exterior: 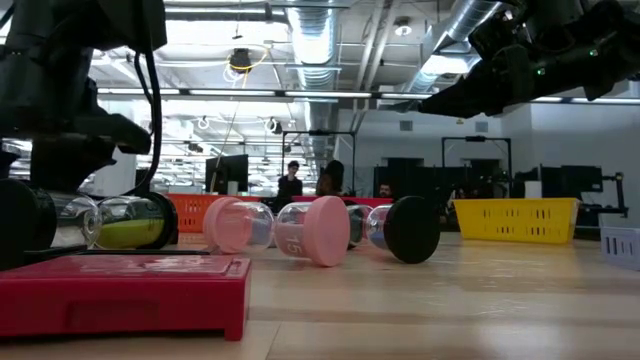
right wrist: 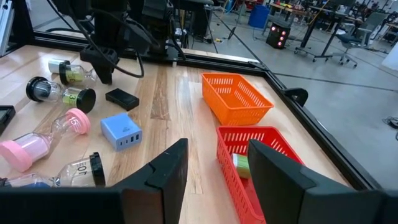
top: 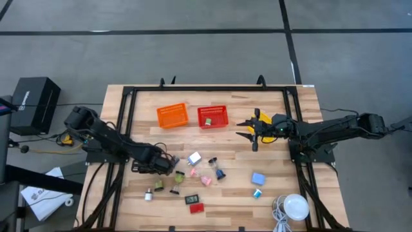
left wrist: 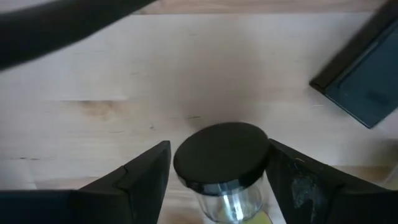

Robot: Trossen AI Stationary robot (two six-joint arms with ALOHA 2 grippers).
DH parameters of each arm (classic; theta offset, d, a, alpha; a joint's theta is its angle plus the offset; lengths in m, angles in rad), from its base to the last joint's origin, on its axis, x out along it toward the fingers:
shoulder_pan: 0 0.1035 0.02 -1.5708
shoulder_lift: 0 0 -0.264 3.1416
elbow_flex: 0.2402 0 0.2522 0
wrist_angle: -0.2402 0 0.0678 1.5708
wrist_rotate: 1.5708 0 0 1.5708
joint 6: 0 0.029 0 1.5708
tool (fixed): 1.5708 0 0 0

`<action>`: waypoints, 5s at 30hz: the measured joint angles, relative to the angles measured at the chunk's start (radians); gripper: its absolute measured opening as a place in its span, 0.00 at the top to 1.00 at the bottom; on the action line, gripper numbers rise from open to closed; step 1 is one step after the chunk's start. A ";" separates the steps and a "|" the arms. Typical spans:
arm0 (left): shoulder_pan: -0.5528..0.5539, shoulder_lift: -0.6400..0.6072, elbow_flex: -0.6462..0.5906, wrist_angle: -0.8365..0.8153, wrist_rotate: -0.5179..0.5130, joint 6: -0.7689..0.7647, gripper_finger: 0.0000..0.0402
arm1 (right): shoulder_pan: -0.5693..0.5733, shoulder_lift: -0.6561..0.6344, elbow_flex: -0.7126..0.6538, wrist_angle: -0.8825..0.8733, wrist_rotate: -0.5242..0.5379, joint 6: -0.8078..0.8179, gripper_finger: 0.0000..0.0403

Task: Pick & Place Office items
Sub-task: Put the left green hourglass into the orange bin

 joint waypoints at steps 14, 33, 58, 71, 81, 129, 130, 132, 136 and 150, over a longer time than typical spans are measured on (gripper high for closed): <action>0.000 0.005 0.000 0.015 -0.030 -0.021 0.45 | 0.000 0.000 0.000 0.000 0.000 0.000 0.61; 0.001 -0.079 0.000 0.000 -0.208 0.022 0.45 | -0.001 0.000 0.000 0.001 0.000 0.000 0.61; 0.287 -0.293 0.000 -0.041 -0.921 0.404 0.46 | -0.001 0.000 0.000 0.003 0.000 0.000 0.61; 0.509 -0.345 0.000 0.418 -1.102 1.093 0.46 | -0.002 0.000 0.000 0.016 0.000 -0.011 0.61; 0.614 -0.281 -0.001 0.588 -1.044 1.552 0.45 | -0.007 0.000 0.000 0.017 0.000 -0.008 0.61; 0.674 0.127 -0.139 1.230 -1.073 1.788 0.45 | -0.006 0.000 0.000 0.013 -0.003 0.003 0.61; 0.674 0.127 -0.139 1.231 -1.072 1.787 0.45 | -0.006 0.000 0.000 0.012 -0.003 0.007 0.61; 0.674 0.127 -0.139 1.232 -1.072 1.766 0.44 | -0.006 0.000 0.000 0.012 -0.003 0.018 0.61; 0.680 0.127 -0.139 1.231 -1.068 1.735 0.44 | -0.006 0.000 0.000 0.012 -0.003 0.046 0.61; 0.684 0.127 -0.139 1.237 -1.076 1.767 0.46 | -0.006 0.000 0.000 0.012 -0.003 0.053 0.61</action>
